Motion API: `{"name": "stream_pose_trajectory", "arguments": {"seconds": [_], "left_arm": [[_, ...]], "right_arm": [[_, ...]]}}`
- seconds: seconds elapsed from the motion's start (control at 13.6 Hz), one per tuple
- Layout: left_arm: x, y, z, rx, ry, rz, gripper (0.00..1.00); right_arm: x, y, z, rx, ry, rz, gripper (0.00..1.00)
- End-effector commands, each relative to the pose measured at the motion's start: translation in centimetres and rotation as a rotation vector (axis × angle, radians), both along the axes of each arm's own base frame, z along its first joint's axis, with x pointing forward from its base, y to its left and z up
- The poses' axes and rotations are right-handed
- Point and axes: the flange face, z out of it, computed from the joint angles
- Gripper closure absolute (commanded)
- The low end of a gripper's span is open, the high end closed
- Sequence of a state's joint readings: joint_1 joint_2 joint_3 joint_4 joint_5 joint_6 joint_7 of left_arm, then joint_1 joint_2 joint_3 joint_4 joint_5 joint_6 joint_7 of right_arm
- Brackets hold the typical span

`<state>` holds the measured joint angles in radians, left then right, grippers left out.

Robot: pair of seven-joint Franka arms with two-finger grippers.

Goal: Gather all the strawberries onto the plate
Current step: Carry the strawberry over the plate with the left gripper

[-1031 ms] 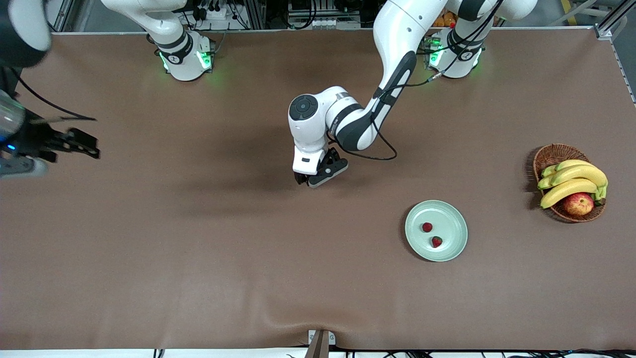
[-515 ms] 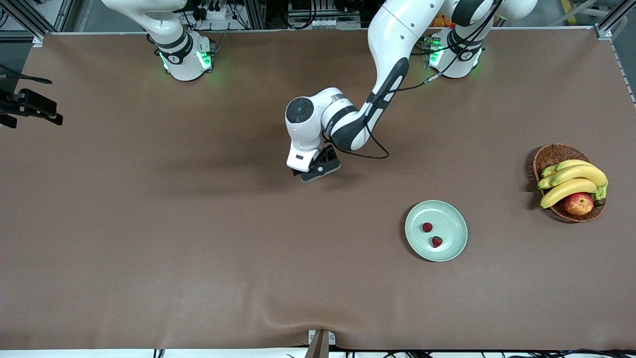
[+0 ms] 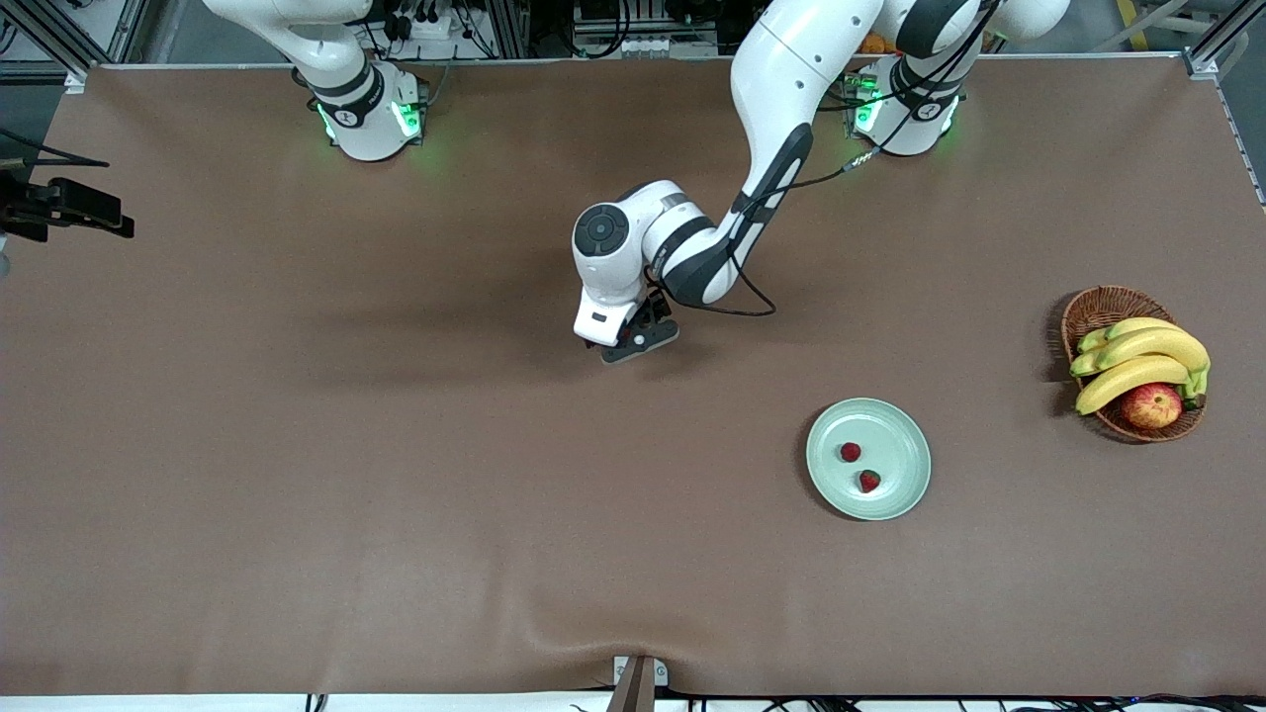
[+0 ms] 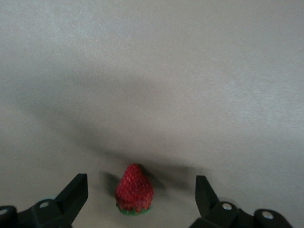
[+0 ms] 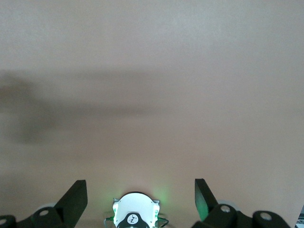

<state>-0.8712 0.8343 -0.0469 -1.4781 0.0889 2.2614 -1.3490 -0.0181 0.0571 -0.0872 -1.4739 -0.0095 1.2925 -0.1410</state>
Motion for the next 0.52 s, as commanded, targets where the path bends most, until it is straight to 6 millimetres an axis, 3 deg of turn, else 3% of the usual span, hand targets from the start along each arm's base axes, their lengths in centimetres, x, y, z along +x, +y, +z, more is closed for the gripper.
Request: {"name": "stream_pose_trajectory", "arguments": {"seconds": [0.0, 0.15, 0.22, 0.29, 0.37, 0.44], "left_arm": [[0.2, -0.1, -0.3, -0.018, 0.009, -0.010, 0.00], [0.0, -0.1, -0.3, -0.018, 0.012, -0.008, 0.00], [0.0, -0.2, -0.2, -0.019, 0.012, 0.002, 0.12], [-0.1, -0.1, -0.2, -0.018, 0.013, 0.005, 0.64], [-0.1, -0.1, -0.1, -0.017, 0.014, 0.009, 1.00], [-0.2, -0.2, -0.1, -0.015, 0.017, 0.010, 1.00]], "right_arm": [[-0.3, -0.1, -0.5, -0.006, 0.024, -0.020, 0.00], [-0.2, 0.0, -1.0, -0.005, 0.029, -0.018, 0.00], [0.0, 0.1, -1.2, -0.006, 0.027, -0.017, 0.00], [0.1, 0.0, -1.3, -0.006, 0.021, -0.017, 0.00], [0.4, 0.0, -1.2, -0.008, 0.003, -0.016, 0.00], [0.7, 0.1, -1.2, -0.010, -0.017, -0.015, 0.00]]}}
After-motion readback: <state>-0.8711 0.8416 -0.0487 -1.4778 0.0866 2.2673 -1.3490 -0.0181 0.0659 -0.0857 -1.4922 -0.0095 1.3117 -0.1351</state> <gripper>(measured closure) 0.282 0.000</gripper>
